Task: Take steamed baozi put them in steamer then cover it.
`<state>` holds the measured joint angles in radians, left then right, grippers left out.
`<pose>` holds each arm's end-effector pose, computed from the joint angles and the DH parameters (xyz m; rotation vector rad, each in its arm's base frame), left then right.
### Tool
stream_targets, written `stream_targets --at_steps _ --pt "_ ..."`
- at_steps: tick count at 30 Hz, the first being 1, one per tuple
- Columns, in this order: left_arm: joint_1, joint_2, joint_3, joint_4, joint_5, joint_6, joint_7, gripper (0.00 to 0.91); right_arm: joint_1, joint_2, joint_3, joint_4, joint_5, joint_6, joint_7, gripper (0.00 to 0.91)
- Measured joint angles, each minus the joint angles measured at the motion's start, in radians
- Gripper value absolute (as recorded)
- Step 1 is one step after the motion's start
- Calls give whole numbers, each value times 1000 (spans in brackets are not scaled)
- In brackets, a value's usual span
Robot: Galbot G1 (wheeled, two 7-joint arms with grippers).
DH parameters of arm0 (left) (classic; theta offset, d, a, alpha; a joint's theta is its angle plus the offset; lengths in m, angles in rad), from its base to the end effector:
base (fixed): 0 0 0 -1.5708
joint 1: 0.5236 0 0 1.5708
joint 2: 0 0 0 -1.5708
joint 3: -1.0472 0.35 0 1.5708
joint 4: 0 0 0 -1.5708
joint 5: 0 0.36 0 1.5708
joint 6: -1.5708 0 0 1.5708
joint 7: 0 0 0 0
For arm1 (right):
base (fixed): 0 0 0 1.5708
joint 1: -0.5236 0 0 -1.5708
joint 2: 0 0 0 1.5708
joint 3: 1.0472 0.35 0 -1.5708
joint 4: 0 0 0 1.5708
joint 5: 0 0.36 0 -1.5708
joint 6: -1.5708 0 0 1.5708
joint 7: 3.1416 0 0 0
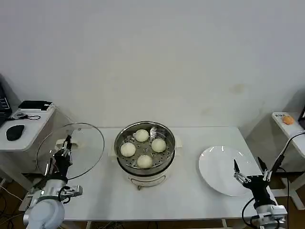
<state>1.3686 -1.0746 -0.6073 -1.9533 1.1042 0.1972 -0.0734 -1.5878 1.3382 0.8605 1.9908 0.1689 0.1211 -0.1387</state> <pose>0.2601 0.1272 -0.2724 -0.2408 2.1644 2.2204 0.1771 -0.1526 -0.3077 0.0714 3.0815 -0.3183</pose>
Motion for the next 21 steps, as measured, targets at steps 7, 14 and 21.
stream_targets --at_steps 7,14,21 --pt "-49 42 102 -74 -56 80 76 0 -2 2 -23 3 -18 -8 -1 907" --pt "-121 22 220 -101 -14 130 153 0 8 10 -53 -14 -40 -11 0 907" --pt "-143 -65 290 -130 114 142 232 0 31 15 -99 -38 -72 -20 0 907"
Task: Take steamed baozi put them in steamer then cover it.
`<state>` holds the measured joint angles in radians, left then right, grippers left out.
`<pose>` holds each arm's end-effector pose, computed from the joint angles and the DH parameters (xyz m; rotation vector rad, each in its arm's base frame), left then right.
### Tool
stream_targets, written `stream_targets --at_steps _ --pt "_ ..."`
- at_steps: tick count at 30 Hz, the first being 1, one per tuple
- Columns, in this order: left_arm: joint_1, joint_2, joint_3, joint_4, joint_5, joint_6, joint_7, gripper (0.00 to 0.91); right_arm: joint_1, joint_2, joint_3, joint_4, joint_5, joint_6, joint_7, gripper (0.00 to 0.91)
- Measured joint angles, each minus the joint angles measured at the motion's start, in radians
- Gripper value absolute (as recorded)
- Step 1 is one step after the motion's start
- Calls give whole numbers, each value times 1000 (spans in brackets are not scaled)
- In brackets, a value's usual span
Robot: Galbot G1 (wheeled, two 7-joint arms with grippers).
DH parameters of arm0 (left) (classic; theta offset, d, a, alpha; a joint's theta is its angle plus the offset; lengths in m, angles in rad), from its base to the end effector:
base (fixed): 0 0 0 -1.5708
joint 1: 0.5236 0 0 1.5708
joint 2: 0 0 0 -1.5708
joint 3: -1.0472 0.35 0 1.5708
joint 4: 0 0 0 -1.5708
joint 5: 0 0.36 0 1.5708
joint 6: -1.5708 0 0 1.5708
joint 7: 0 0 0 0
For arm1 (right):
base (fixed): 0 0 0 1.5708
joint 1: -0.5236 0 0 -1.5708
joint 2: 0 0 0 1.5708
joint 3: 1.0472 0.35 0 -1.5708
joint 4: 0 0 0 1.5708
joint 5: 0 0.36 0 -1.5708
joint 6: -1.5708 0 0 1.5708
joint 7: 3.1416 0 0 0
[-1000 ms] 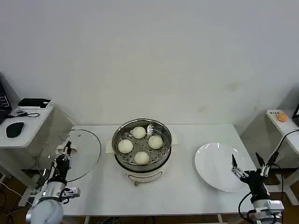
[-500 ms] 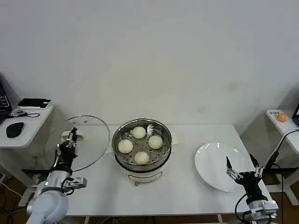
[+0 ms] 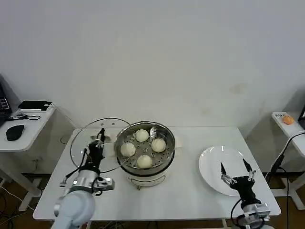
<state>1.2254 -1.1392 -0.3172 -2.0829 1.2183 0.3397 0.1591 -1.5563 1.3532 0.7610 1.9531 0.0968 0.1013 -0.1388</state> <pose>0.2696 0.0142 -0.2361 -0.0084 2.2179 2.1252 0.1891 -0.1233 -0.3273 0.0378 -3.1173 0.3234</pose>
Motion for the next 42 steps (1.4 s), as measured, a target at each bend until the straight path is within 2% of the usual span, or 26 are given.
stream_targets --at_steps 12,16,32,42 --pt "-57 -219 122 43 241 -6 78 0 27 -9 -60 -38 -24 0 -3 907" --pt "-85 -265 148 81 283 -6 87 0 24 -9 -72 -44 -29 5 -5 907" --pt "-187 -347 211 231 314 -3 93 0 13 2 -89 -49 -52 15 -7 907" --pt "-202 -360 218 274 324 -9 93 0 11 3 -95 -54 -54 19 -7 907"
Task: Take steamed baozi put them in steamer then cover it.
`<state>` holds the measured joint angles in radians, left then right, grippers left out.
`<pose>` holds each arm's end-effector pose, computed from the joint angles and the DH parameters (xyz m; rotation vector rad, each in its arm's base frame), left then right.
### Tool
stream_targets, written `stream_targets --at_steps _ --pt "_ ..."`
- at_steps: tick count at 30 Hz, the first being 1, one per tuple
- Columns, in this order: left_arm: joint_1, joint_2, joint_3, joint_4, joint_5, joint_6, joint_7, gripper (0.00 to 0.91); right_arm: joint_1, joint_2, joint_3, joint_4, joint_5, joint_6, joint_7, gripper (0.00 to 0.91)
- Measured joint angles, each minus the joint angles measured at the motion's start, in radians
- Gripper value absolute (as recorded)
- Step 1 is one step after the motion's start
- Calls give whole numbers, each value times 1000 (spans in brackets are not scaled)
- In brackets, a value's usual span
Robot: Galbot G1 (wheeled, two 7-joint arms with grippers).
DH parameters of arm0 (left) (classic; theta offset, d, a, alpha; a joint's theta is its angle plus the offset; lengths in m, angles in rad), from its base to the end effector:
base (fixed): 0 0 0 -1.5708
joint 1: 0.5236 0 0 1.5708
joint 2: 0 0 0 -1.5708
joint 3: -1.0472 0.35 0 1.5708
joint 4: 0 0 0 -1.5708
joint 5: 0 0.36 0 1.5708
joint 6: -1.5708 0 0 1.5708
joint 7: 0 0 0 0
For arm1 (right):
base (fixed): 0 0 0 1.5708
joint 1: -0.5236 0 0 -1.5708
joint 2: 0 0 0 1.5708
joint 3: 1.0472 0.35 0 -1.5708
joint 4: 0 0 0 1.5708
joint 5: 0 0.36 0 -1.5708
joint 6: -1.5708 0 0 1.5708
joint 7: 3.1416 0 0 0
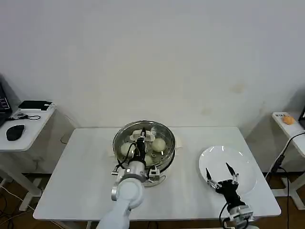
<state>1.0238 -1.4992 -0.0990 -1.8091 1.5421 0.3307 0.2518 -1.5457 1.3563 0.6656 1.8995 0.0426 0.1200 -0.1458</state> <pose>0.3251 -0.1248 -0.2671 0.1414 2.2058 2.1439 0.1919 -0.0969 -0.3529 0.1717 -3.0714 0.3241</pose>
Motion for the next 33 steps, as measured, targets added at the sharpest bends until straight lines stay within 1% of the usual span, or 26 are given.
stream_targets --at_steps 23,24,33 --pt "-5 -22 0 47 23 -17 -18 0 -10 4 -14 -2 -7 6 -1 907" --pt "-6 -22 0 48 23 -17 -18 907 -10 4 -15 -2 -8 6 -1 907" --pt "3 -15 -10 37 13 -19 -16 907 -11 6 -23 -4 -18 8 -1 907"
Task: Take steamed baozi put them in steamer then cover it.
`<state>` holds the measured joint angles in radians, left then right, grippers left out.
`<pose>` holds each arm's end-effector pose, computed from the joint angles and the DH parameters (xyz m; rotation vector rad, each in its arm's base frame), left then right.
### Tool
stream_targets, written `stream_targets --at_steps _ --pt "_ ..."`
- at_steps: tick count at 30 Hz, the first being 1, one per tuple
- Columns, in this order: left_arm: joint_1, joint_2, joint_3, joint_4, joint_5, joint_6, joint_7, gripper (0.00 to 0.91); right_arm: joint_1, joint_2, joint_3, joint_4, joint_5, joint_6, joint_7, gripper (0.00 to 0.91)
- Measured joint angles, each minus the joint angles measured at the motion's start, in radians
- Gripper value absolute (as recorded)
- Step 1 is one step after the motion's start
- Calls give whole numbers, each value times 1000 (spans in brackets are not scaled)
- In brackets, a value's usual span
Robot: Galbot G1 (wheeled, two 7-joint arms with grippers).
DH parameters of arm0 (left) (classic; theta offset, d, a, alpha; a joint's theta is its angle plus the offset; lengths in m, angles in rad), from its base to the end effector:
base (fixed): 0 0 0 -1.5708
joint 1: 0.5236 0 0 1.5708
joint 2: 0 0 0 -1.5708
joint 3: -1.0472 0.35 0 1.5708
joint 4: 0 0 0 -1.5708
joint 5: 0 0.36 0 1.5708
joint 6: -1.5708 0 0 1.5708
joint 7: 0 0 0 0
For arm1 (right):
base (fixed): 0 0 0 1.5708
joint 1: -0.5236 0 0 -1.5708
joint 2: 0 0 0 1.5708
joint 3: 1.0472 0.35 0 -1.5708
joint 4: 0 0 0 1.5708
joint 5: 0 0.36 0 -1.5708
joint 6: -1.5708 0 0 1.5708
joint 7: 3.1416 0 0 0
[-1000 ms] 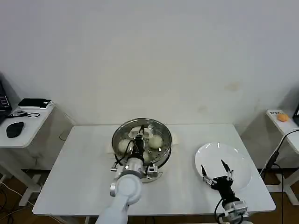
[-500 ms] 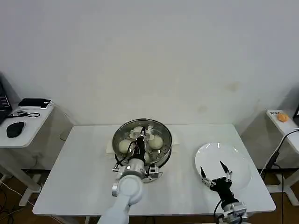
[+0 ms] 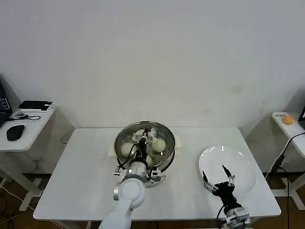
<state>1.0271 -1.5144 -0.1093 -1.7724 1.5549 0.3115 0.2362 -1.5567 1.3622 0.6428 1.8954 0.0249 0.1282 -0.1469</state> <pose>0.3285 -0.1261 -0.2789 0.1615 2.1979 2.1629 0.1876 -0.0884 -0.3588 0.2057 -3.0585 0.3251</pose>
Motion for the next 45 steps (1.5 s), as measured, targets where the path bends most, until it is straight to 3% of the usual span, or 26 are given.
stream_targets --at_steps 17,25,32,41,45 --pt "100 88 -16 -186 -78 -20 -7 907 0 -1 -11 -10 -6 2 4 907" --pt "225 161 -71 -349 -220 -65 -42 907 -10 -15 -21 -16 5 3 10 907" --pt "404 212 -208 -415 -595 -114 -161 907 -29 -33 -33 -8 29 3 17 907" --pt "565 208 -404 -370 -1183 -245 -324 907 -53 -55 -52 11 45 -1 18 907" --pt "619 200 -446 -340 -1360 -292 -352 907 -66 -67 -55 18 60 -5 19 907"
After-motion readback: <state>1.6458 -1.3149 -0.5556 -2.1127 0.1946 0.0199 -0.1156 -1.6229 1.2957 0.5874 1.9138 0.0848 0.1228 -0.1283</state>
